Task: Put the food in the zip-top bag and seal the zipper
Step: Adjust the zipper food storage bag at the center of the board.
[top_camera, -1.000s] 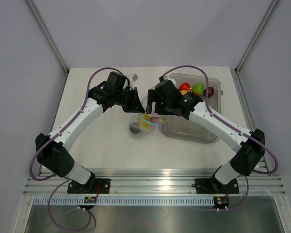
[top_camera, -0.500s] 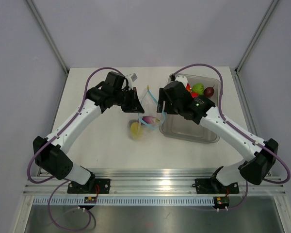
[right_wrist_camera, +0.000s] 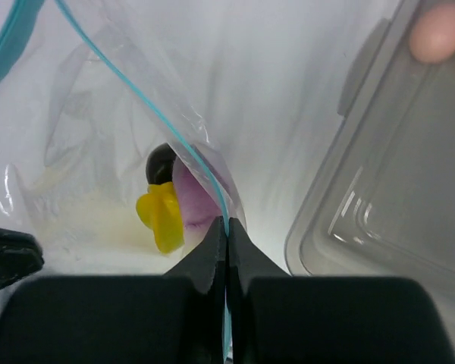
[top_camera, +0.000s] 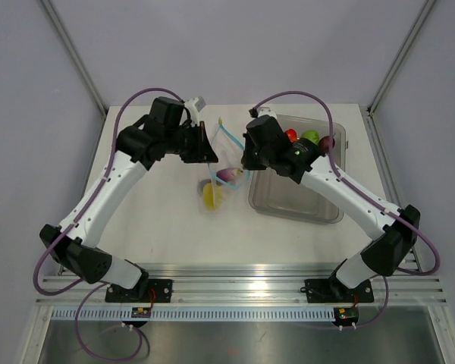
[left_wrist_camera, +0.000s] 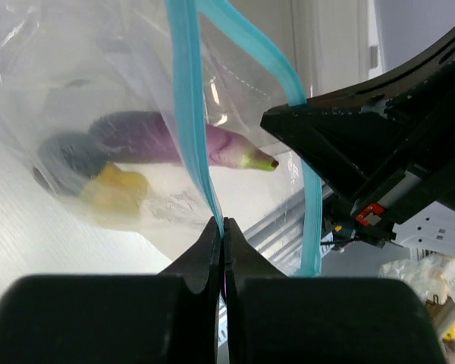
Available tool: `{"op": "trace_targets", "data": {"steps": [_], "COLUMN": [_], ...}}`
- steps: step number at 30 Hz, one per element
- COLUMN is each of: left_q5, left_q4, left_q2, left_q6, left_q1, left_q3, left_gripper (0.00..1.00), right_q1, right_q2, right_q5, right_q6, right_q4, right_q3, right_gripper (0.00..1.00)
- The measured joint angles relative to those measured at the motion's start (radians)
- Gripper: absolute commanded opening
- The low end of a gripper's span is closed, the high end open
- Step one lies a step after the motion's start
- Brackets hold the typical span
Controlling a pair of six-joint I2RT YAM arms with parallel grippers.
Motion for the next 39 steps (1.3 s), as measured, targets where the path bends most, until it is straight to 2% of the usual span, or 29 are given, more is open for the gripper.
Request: {"op": "trace_targets", "data": {"steps": [3, 8, 13, 15, 19, 24, 28, 31, 32, 33, 35, 36, 37, 39], "left_q5": [-0.026, -0.042, -0.042, -0.046, -0.027, -0.001, 0.022, 0.026, 0.025, 0.024, 0.018, 0.012, 0.006, 0.004], "left_q4": [-0.006, 0.035, 0.065, 0.039, -0.002, 0.043, 0.125, 0.151, 0.147, 0.141, 0.115, 0.100, 0.085, 0.067], "left_q2": [-0.024, -0.071, 0.077, 0.132, 0.093, -0.059, -0.124, -0.069, -0.027, 0.013, 0.063, 0.070, 0.069, 0.064], "left_q6": [0.008, 0.012, 0.012, 0.012, 0.012, 0.006, -0.009, -0.018, -0.019, -0.020, -0.020, -0.019, -0.018, -0.014], "left_q1": [0.002, 0.003, 0.003, 0.003, 0.005, 0.008, 0.010, 0.010, 0.011, 0.011, 0.011, 0.012, 0.013, 0.012], "left_q3": [0.072, 0.007, -0.104, -0.127, -0.084, 0.036, -0.025, -0.133, -0.159, -0.179, -0.197, -0.196, -0.190, -0.146], "left_gripper": [0.00, 0.00, 0.00, 0.00, 0.00, 0.00, 0.00, 0.00, 0.00, 0.00, 0.00, 0.00, 0.00, 0.00], "right_q1": [0.013, 0.022, 0.022, 0.022, 0.022, 0.022, 0.022, 0.022, 0.022, 0.022, 0.022, 0.022, 0.022, 0.021], "right_q2": [-0.029, -0.043, 0.174, 0.209, 0.156, -0.044, -0.084, -0.020, 0.009, 0.034, 0.061, 0.063, 0.058, 0.035], "right_q5": [-0.004, -0.013, 0.002, 0.001, 0.006, 0.011, 0.014, 0.006, 0.003, 0.002, 0.002, 0.005, 0.013, 0.040], "right_q6": [-0.003, -0.002, 0.000, 0.001, 0.000, 0.001, 0.006, 0.015, 0.017, 0.018, 0.021, 0.024, 0.027, 0.015], "right_q4": [0.056, 0.107, 0.068, 0.050, 0.010, 0.066, 0.115, 0.129, 0.124, 0.114, 0.085, 0.064, 0.055, 0.047], "right_q3": [0.034, 0.013, 0.060, 0.028, 0.008, 0.008, -0.014, -0.075, -0.098, -0.119, -0.148, -0.153, -0.152, -0.141], "right_gripper": [0.00, 0.00, 0.00, 0.00, 0.00, 0.00, 0.00, 0.00, 0.02, 0.11, 0.48, 0.73, 0.78, 0.81]}}
